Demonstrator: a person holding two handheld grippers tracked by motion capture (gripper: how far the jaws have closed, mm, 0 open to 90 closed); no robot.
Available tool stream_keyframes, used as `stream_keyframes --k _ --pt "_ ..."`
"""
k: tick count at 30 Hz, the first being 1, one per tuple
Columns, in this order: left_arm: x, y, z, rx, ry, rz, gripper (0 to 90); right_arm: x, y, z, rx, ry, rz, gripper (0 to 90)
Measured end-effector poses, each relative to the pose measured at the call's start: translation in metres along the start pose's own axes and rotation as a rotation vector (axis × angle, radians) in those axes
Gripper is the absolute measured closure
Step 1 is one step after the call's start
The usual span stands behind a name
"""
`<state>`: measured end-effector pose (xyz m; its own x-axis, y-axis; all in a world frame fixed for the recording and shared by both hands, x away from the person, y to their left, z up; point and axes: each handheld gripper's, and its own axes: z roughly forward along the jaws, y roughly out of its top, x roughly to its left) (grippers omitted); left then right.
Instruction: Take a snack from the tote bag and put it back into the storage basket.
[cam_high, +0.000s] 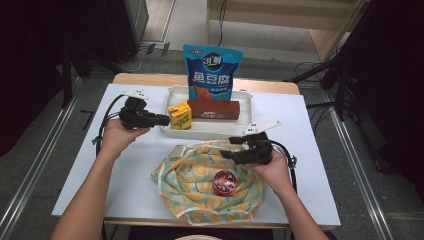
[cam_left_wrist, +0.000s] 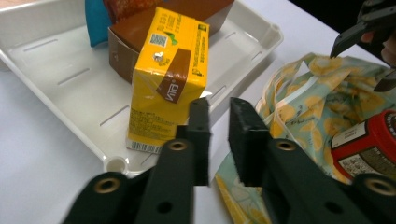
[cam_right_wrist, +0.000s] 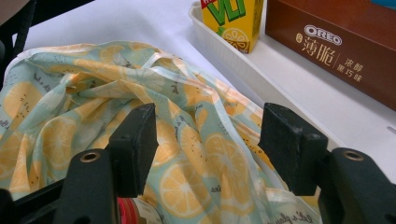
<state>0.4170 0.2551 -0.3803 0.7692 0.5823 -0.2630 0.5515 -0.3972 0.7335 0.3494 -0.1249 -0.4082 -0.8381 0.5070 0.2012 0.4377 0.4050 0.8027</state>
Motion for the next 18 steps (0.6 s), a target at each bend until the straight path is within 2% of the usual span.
stream_keyframes --k 2,5,10,18 --pt "0.000 0.000 0.004 0.015 -0.006 0.007 89.7 0.000 0.000 0.000 -0.002 0.000 -0.006 38.1" --pt "-0.002 0.001 0.011 0.033 -0.008 0.018 90.0 0.001 0.000 0.000 0.002 0.000 -0.006 38.0" --pt "-0.003 0.003 0.021 0.027 0.021 0.030 90.0 0.002 -0.001 -0.001 0.003 -0.002 -0.008 38.2" --pt "-0.003 0.004 0.032 0.041 0.023 0.046 90.0 0.004 -0.003 -0.004 -0.001 -0.004 -0.005 38.4"
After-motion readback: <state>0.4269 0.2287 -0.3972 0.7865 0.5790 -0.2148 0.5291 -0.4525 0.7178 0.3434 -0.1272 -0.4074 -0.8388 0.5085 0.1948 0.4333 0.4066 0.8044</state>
